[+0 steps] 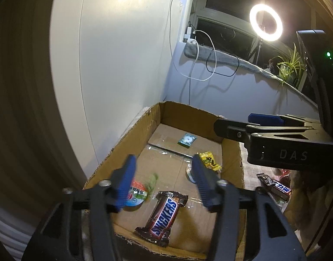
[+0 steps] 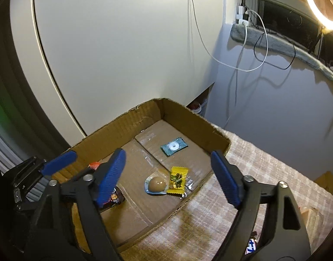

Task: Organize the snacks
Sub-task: 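Carry both green candies into the box and open both tools, then move both tools out of the box toward the wrapped bread loaf, then close both tools on the sides of the plastic-wrapped bread loaf, then carry the bread loaf into the box and open both tools, then grasp the black printed packet with left tool while right tool grasps red-wrapped candy bag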

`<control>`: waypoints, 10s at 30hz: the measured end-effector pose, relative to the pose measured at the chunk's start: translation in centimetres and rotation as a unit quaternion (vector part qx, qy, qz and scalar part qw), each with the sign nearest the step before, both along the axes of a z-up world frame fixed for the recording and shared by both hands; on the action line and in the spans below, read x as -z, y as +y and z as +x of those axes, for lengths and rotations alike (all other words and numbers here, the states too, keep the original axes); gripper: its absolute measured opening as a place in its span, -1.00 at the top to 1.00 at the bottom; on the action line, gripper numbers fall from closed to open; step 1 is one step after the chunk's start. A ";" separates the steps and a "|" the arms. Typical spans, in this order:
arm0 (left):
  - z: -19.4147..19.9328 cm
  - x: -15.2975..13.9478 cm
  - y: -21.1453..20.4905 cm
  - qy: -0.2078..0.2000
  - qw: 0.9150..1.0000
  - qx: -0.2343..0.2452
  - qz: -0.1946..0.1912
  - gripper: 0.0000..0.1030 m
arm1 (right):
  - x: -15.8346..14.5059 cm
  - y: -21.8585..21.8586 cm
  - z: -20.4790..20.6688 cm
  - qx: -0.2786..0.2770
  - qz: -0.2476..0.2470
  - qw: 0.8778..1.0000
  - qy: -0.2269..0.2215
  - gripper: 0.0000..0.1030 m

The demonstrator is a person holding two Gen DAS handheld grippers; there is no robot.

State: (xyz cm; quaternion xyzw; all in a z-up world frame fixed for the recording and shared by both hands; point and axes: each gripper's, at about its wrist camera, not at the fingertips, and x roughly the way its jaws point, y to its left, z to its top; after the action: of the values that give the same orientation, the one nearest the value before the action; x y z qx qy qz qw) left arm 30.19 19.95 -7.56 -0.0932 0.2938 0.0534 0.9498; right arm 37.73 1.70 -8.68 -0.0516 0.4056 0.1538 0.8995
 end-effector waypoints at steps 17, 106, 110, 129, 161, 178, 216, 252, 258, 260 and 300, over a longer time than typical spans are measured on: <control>0.2 -0.5 -1.2 -0.012 1.000 0.014 0.017 -0.49 | -1.1 -0.8 -0.8 0.010 -0.006 1.000 -0.013 -0.84; 8.0 3.5 -30.5 0.144 0.919 0.363 -0.058 -0.10 | 5.4 -34.0 -10.5 0.211 0.190 0.951 0.120 -0.15; 7.3 2.3 -30.2 0.126 0.923 0.360 -0.061 -0.10 | 3.9 -33.9 -10.9 0.210 0.186 0.954 0.109 -0.15; 4.1 -2.4 -23.3 0.034 0.953 0.299 -0.047 -0.10 | -2.3 -25.7 -9.3 0.151 0.153 0.974 0.069 -0.15; 2.0 -1.4 -5.3 0.013 0.986 0.145 -0.080 -0.10 | -0.3 -5.8 -0.4 0.006 0.131 0.986 0.102 -0.15; 2.2 0.4 -1.5 0.040 0.988 0.110 -0.098 -0.10 | 2.5 -1.0 2.1 -0.022 0.117 0.984 0.132 -0.15; 2.5 -0.7 -3.6 0.032 0.990 0.123 -0.068 -0.13 | 0.1 -4.3 0.6 0.033 0.075 0.994 0.075 -0.65; 5.8 1.1 -15.3 0.094 0.968 0.224 -0.057 -0.03 | 1.7 -21.6 -4.9 0.155 0.062 0.980 0.104 -0.65; 6.6 3.1 -17.3 0.129 0.965 0.227 -0.036 0.18 | 4.3 -23.3 -4.7 0.177 0.094 0.968 0.152 -0.65; 6.9 3.6 -17.5 0.139 0.964 0.225 -0.034 0.19 | 5.0 -23.5 -4.5 0.181 0.105 0.964 0.164 -0.65; 8.4 6.5 -18.3 0.158 0.965 0.211 0.007 0.59 | 8.8 -19.9 0.9 0.170 -0.005 0.972 0.162 0.04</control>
State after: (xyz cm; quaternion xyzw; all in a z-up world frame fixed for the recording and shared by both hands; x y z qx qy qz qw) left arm 38.58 1.66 -14.02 -0.0129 0.4529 -0.1319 0.8816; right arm 38.65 -18.22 -17.50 0.0392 0.5492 0.0030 0.8348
